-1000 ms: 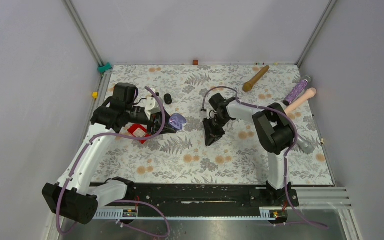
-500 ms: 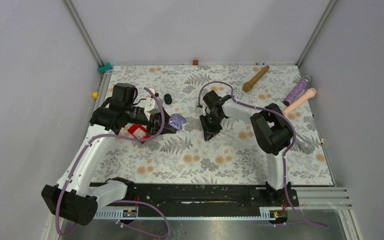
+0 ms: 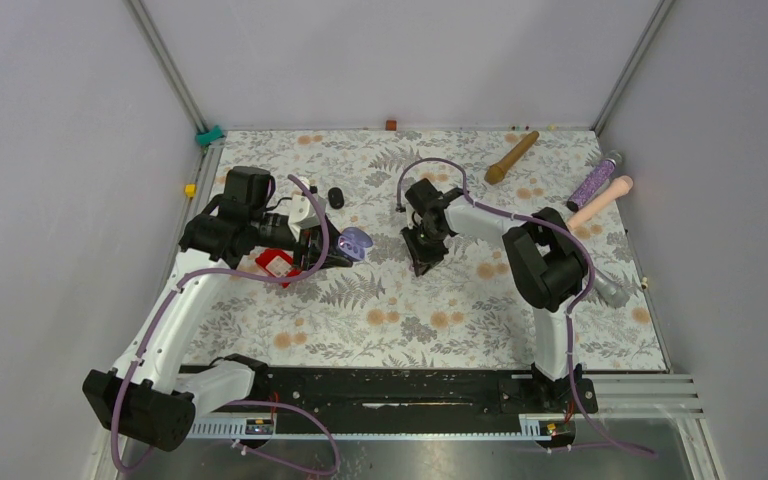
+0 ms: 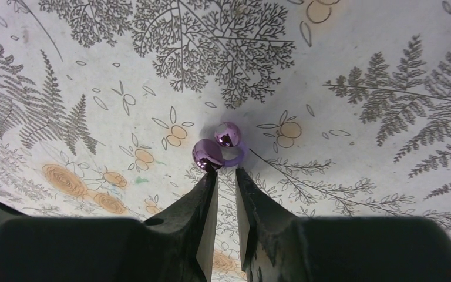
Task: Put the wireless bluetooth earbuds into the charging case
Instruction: Move the earbud to the center of the board, then pick up the earbud from the center of the board.
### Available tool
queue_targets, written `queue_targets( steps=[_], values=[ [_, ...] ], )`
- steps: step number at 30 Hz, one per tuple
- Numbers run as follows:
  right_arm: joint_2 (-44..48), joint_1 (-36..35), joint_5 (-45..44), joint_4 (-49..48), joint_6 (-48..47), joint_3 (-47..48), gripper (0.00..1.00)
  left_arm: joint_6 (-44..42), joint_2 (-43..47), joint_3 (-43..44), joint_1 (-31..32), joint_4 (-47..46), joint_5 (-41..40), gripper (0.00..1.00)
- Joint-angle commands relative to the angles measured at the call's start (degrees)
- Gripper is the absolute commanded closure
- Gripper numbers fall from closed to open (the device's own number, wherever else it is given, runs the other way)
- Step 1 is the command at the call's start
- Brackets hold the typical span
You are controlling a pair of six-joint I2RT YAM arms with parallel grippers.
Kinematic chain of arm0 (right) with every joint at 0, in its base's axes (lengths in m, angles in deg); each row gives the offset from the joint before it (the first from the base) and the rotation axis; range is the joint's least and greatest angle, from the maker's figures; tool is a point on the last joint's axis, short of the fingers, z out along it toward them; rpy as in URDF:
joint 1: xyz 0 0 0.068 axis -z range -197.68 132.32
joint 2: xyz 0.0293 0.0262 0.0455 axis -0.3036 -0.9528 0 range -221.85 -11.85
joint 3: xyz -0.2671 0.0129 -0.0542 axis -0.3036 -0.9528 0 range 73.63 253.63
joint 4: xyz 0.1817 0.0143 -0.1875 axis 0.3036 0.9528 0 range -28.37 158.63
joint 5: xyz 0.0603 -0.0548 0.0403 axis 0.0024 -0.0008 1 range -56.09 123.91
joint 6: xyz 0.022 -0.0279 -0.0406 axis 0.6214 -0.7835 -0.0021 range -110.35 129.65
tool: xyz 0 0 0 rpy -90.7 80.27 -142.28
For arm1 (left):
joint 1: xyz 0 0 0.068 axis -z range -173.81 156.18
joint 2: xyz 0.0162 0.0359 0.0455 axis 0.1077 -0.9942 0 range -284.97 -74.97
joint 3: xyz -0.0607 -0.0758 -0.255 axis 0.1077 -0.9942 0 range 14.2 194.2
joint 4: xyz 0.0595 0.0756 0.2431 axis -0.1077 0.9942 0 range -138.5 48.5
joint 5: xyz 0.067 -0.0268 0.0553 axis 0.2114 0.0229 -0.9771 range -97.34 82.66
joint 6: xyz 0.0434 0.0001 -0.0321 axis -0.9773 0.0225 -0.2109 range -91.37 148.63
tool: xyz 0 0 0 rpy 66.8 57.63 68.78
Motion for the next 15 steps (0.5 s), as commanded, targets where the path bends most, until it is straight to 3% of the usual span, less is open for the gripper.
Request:
queue_targets(
  steps=[1,10,15],
  values=[
    [0.8,-0.2,-4.9,0.9,-1.9,1.9,0.75,-1.3,1.4,0.5,0.2,-1.1,0.9,1.0],
    [0.9,0.2,-8.0,1.1,-3.1,2.0,0.75,-1.3,1.1,0.5,0.2,-1.0,0.9,1.0],
    [1.2,2.7,-2.2,2.8,-0.6,2.6,0.75,-1.3,1.5,0.4,0.2,-1.1,1.0,1.0]
  ],
)
